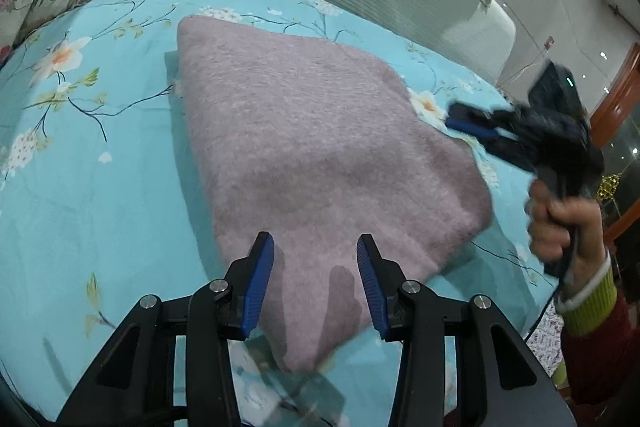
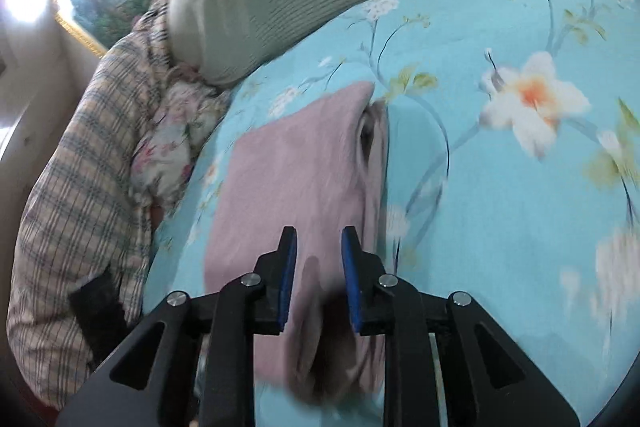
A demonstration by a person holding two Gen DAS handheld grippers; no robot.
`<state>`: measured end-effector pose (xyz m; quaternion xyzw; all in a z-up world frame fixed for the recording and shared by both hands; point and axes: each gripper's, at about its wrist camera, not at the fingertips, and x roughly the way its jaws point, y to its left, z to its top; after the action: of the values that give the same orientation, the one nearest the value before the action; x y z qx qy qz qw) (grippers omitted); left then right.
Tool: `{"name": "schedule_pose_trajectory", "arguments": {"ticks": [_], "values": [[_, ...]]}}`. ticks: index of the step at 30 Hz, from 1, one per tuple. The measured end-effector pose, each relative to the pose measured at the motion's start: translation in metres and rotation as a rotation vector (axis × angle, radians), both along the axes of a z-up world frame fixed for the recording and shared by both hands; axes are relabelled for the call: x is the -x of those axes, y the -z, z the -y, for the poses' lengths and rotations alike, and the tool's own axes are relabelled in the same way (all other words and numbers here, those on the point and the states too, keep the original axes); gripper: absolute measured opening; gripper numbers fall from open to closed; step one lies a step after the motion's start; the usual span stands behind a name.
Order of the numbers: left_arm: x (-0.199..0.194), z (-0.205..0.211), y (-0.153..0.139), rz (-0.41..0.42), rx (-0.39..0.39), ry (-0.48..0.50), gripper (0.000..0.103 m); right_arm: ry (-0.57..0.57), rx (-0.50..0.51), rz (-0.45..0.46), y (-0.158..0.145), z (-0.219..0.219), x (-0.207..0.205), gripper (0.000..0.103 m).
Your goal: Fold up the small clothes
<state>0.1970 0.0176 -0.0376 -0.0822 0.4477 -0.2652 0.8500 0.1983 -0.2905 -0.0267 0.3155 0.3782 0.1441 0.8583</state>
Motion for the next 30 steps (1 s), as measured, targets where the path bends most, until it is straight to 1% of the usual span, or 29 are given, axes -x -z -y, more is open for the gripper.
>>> {"name": "schedule_pose_trajectory", "arguments": {"ticks": [3, 6, 7, 8, 9, 10, 11, 12, 13, 15, 18, 20, 21, 22, 25, 27, 29, 30], "values": [[0.018, 0.006, -0.005, 0.015, 0.001, 0.030, 0.044, -0.027, -0.008, -0.026, 0.014, -0.008, 0.023, 0.024], [0.028, 0.009, -0.004, 0.012, -0.006, 0.035, 0.044, -0.060, 0.012, -0.037, 0.024, -0.020, 0.027, 0.024], [0.029, 0.008, -0.002, 0.005, 0.000, 0.037, 0.044, -0.070, 0.030, -0.045, 0.025, -0.024, 0.026, 0.020], [0.029, 0.007, 0.000, -0.001, 0.000, 0.034, 0.044, -0.072, 0.038, -0.042, 0.024, -0.026, 0.026, 0.011], [0.029, 0.007, 0.001, -0.007, -0.005, 0.032, 0.044, -0.073, 0.032, -0.027, 0.021, -0.026, 0.028, 0.008], [0.031, 0.006, 0.003, -0.011, -0.015, 0.031, 0.042, -0.072, 0.037, -0.017, 0.020, -0.026, 0.029, 0.008], [0.033, 0.005, 0.004, -0.009, -0.028, 0.028, 0.042, -0.068, 0.065, -0.020, 0.019, -0.026, 0.031, 0.008], [0.032, 0.005, 0.005, -0.007, -0.035, 0.027, 0.041, -0.060, 0.117, -0.049, 0.024, -0.025, 0.031, 0.008], [0.034, 0.004, 0.007, -0.007, -0.044, 0.025, 0.040, -0.052, 0.140, -0.075, 0.029, -0.025, 0.030, 0.008], [0.034, 0.003, 0.014, -0.017, -0.052, 0.022, 0.039, -0.042, 0.146, -0.137, 0.048, -0.021, 0.029, 0.008], [0.040, 0.007, 0.021, -0.003, -0.070, 0.026, 0.039, -0.031, 0.144, -0.156, 0.059, -0.020, 0.027, 0.008], [0.044, 0.011, 0.021, 0.013, -0.099, 0.030, 0.039, -0.022, 0.139, -0.168, 0.054, -0.019, 0.025, 0.012], [0.047, 0.012, 0.018, 0.016, -0.110, 0.039, 0.039, -0.012, 0.133, -0.169, 0.049, -0.015, 0.025, 0.017], [0.048, 0.011, 0.016, 0.014, -0.109, 0.048, 0.040, 0.009, 0.136, -0.152, 0.040, -0.011, 0.026, 0.018], [0.046, 0.003, 0.003, 0.012, -0.086, 0.058, 0.040, 0.077, 0.155, -0.059, 0.006, 0.000, 0.025, 0.018], [0.040, -0.004, -0.009, 0.037, -0.073, 0.041, 0.040, 0.081, 0.140, -0.003, -0.014, 0.001, 0.010, 0.019], [0.019, -0.011, -0.021, 0.056, -0.051, -0.013, 0.040, 0.070, 0.162, 0.014, -0.025, -0.005, -0.017, 0.033], [0.010, -0.014, -0.024, 0.054, -0.043, -0.040, 0.041, 0.066, 0.175, 0.018, -0.027, -0.008, -0.030, 0.049]]}}
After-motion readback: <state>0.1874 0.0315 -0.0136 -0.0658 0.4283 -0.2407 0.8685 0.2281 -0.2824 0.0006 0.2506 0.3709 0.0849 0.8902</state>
